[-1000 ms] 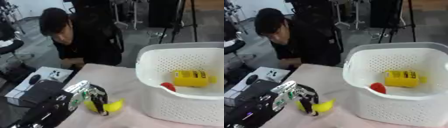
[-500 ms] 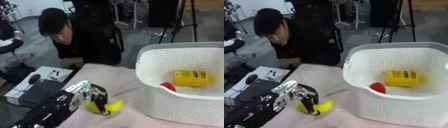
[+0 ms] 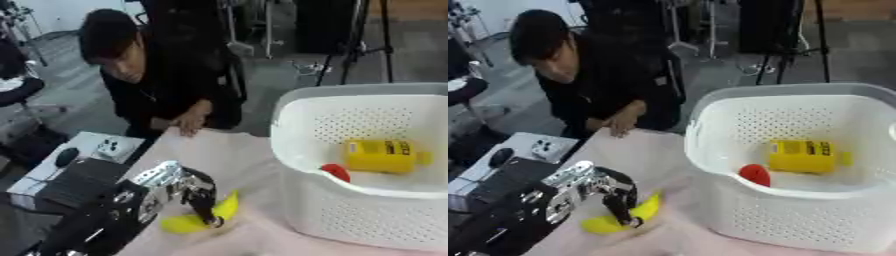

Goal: Pick up objects on the table and place them in the box.

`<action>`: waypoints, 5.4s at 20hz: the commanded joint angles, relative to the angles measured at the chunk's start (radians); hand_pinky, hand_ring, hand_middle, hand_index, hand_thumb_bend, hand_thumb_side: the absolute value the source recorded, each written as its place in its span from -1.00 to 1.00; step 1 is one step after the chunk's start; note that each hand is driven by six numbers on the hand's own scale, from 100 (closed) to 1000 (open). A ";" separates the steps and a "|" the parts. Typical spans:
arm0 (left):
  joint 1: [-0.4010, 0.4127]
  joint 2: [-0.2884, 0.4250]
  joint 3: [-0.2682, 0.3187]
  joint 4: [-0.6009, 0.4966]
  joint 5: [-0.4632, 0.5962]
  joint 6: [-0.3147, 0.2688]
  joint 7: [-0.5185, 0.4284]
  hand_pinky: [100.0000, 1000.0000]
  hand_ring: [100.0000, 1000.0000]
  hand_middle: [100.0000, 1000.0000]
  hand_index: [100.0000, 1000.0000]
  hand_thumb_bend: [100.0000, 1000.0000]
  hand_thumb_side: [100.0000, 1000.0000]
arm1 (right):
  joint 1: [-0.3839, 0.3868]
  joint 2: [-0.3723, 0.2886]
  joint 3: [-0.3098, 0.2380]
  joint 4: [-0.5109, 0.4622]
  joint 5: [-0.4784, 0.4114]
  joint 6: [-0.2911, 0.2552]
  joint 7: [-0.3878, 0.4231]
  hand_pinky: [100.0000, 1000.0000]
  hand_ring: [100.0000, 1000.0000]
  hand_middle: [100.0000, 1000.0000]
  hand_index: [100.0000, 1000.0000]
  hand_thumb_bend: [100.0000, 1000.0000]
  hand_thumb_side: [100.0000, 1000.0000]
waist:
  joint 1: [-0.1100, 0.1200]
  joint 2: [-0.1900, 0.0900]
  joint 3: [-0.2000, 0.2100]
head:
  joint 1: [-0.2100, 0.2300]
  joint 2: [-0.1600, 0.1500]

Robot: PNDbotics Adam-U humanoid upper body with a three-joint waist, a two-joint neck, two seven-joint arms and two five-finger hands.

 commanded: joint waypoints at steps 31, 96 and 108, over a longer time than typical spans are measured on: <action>-0.085 0.033 0.084 -0.059 -0.186 -0.014 -0.011 0.13 0.41 0.33 0.20 -0.72 0.06 | -0.005 -0.040 -0.005 -0.019 0.000 0.006 -0.001 0.31 -0.07 -0.20 -0.16 -1.00 0.00 | 0.009 -0.029 0.009 | -0.011 -0.008; -0.482 -0.055 0.177 0.024 -0.457 -0.187 -0.011 0.11 0.36 0.21 0.14 -0.85 0.08 | 0.023 -0.084 0.008 -0.019 0.029 0.028 -0.001 0.31 -0.06 -0.20 -0.15 -1.00 -0.08 | 0.061 -0.112 0.037 | -0.019 0.058; -0.658 -0.186 0.141 0.087 -0.500 -0.268 -0.011 0.10 0.38 0.24 0.14 -0.87 0.10 | 0.030 -0.082 0.016 -0.019 0.030 0.030 -0.001 0.31 -0.06 -0.20 -0.15 -1.00 -0.08 | 0.063 -0.128 0.031 | -0.012 0.072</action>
